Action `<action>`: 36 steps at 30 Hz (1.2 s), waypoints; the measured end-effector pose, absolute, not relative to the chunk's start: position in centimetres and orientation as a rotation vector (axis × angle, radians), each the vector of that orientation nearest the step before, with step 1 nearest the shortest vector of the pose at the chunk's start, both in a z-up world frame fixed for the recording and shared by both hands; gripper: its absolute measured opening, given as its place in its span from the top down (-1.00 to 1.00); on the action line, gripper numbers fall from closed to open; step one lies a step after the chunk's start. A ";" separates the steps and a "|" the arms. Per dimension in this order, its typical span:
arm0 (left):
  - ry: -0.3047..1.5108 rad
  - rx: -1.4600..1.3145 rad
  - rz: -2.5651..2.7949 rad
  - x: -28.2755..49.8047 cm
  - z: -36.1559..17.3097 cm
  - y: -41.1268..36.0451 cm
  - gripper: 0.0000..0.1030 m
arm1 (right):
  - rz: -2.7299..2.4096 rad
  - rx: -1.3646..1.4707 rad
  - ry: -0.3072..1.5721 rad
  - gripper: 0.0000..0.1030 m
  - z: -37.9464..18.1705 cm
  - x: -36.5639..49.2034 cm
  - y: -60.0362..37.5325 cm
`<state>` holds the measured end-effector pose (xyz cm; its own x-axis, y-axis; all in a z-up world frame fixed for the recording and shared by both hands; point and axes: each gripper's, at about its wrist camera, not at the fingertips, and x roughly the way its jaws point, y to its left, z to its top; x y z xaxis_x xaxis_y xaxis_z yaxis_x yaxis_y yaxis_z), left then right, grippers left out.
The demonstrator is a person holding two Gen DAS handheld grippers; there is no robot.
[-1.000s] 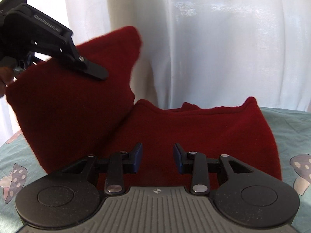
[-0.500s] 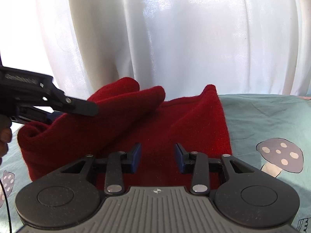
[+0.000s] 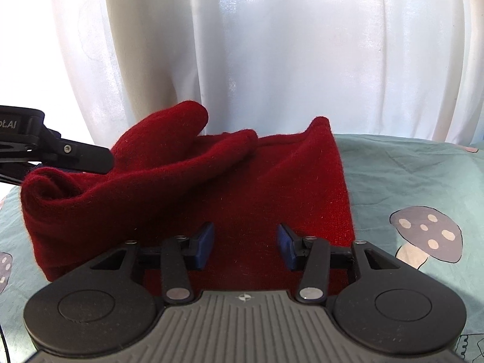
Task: Fold small clothes
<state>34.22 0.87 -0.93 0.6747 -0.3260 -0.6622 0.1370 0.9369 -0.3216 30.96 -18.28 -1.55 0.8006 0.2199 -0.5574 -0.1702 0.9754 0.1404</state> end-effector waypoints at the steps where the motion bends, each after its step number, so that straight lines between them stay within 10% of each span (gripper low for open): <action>1: 0.796 -0.264 -0.255 34.1 -0.9 1.2 -0.57 | 0.208 0.088 0.607 0.07 -1.5 30.9 -18.4; 26: 0.628 -0.344 -0.110 28.0 2.2 7.2 -0.81 | 0.515 0.492 0.726 -0.50 1.7 35.8 -19.6; 36: 0.841 -0.240 -0.101 32.5 -3.3 3.9 -0.69 | 0.625 0.612 0.829 -0.65 0.1 41.0 -16.4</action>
